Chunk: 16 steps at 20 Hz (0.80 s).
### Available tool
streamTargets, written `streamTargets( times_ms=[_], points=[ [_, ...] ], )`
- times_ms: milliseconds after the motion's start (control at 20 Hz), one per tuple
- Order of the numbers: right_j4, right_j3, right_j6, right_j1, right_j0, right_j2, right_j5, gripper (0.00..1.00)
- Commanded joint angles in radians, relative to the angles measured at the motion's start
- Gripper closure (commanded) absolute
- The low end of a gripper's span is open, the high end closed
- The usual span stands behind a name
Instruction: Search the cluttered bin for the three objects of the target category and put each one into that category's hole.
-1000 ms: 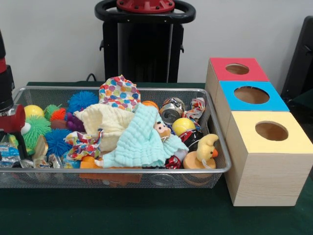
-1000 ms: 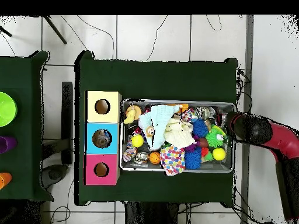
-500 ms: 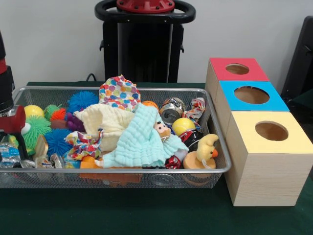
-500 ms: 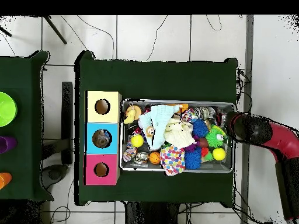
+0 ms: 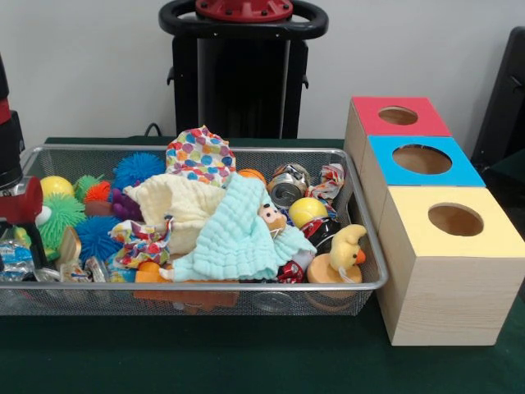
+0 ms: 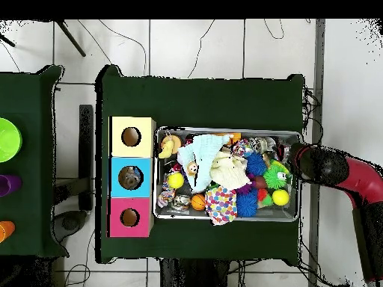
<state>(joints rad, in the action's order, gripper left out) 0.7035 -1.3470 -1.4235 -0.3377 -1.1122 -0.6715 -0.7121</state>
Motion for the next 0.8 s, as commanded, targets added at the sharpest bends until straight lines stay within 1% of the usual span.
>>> streamTargets(
  times_ms=[50,550,800],
  points=[
    [0.144,0.051,0.316,0.115,-0.016,0.002,0.092,0.0],
    [0.144,0.033,0.333,0.101,-0.018,-0.006,0.086,0.0],
    [0.143,0.036,0.365,0.112,-0.025,-0.016,0.077,0.0]
  ],
)
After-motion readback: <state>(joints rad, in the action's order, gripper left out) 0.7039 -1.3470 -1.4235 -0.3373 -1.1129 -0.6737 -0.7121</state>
